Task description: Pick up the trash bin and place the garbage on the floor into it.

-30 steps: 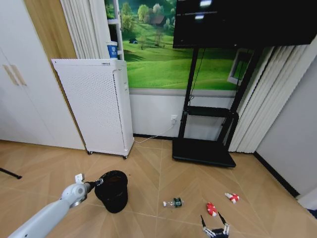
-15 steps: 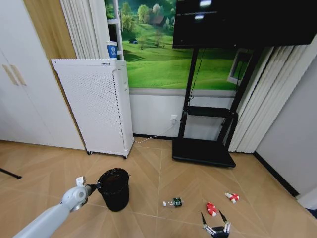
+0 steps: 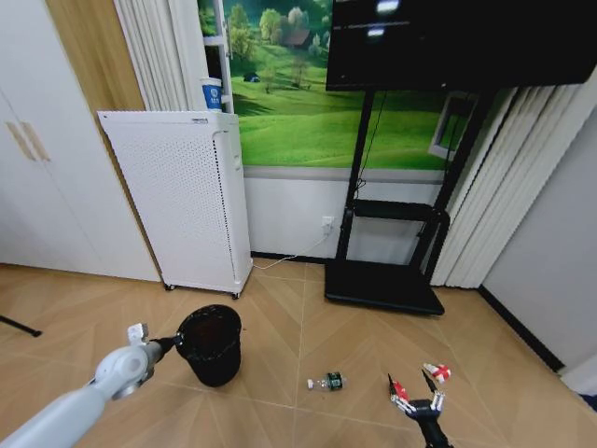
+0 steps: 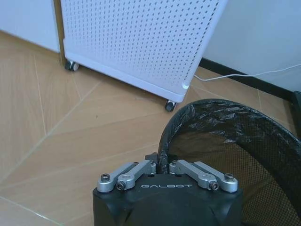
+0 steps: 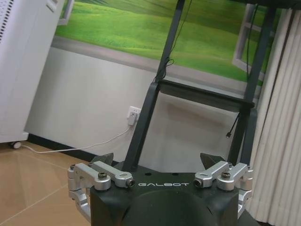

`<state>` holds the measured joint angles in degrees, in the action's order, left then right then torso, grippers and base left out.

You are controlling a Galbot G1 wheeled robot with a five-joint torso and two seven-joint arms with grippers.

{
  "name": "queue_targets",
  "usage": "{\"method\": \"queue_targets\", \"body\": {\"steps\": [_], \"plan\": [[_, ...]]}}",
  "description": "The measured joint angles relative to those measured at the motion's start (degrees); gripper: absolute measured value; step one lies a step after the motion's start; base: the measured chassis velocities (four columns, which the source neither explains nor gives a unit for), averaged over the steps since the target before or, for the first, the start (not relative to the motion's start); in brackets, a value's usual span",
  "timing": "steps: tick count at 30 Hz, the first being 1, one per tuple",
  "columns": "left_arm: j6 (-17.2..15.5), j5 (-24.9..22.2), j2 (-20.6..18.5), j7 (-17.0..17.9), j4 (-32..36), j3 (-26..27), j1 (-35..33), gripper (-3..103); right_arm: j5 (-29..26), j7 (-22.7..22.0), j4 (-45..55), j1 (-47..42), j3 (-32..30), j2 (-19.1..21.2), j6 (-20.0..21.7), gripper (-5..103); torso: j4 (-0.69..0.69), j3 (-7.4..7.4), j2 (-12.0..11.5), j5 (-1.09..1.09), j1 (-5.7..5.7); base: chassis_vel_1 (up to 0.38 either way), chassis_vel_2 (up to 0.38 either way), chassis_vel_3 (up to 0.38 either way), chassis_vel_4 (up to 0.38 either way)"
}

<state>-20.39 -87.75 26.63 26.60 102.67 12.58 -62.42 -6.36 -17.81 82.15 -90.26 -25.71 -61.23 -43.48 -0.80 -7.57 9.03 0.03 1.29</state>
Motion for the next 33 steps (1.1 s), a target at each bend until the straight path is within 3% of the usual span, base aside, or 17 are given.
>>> {"method": "queue_targets", "body": {"steps": [5,7,10,16,18,20,22,23,25,33], "plan": [[0.0,1.3,-4.9,0.3,3.1,1.0,-1.4,7,1.7,-4.3,0.9,1.5,0.2,1.2,4.3,100,-0.01,0.00,0.0,0.00,0.00,0.000,0.000,0.000,0.000],[0.2,2.8,-6.8,0.7,5.3,3.6,-4.8,7,3.7,-8.2,0.8,3.8,1.8,3.5,8.7,100,0.00,0.00,0.0,-0.03,0.00,0.000,0.000,0.000,0.000],[0.4,3.6,-7.7,1.7,7.6,7.4,-9.7,7,4.0,-10.5,0.2,5.9,4.2,6.5,12.0,100,0.01,0.00,0.0,-0.02,0.00,0.000,0.000,0.000,0.000],[0.7,4.3,-8.2,4.3,11.6,12.2,-17.9,7,4.4,-10.8,-2.8,10.4,11.1,11.8,11.4,100,0.01,0.00,0.0,-0.03,0.00,0.000,0.000,0.000,0.000],[0.7,4.7,-8.6,6.7,14.7,13.2,-20.8,7,3.7,-9.7,-5.3,15.4,18.1,13.9,9.9,100,0.00,0.00,0.0,-0.02,0.00,0.000,0.000,0.000,0.000],[0.7,4.9,-8.8,7.6,15.9,13.2,-21.4,7,3.3,-9.4,-6.3,17.7,20.9,14.3,9.5,100,0.00,0.00,0.0,-0.02,0.00,0.000,0.000,0.000,0.000],[0.6,4.8,-9.1,9.8,18.7,13.2,-22.3,7,2.8,-8.9,-9.6,23.9,28.6,14.3,9.0,100,0.01,0.00,0.0,-0.02,0.00,0.000,0.000,0.000,0.000],[0.6,4.8,-9.1,9.8,18.7,13.2,-22.3,7,2.8,-8.9,-9.6,23.9,28.6,14.3,9.0,100,0.01,0.00,0.0,-0.02,0.00,0.000,0.000,0.000,0.000],[0.2,3.4,-9.1,11.6,20.7,13.4,-22.8,7,2.3,-8.8,-13.3,28.9,34.7,12.2,8.6,100,0.01,-0.01,0.0,-0.02,0.00,0.000,0.000,0.000,0.000],[0.0,3.4,-7.7,13.1,19.5,14.2,-25.1,7,2.8,-7.3,-21.4,32.8,39.8,7.3,6.9,100,0.01,0.00,0.0,-0.04,0.00,0.000,0.000,0.000,0.000]]}}
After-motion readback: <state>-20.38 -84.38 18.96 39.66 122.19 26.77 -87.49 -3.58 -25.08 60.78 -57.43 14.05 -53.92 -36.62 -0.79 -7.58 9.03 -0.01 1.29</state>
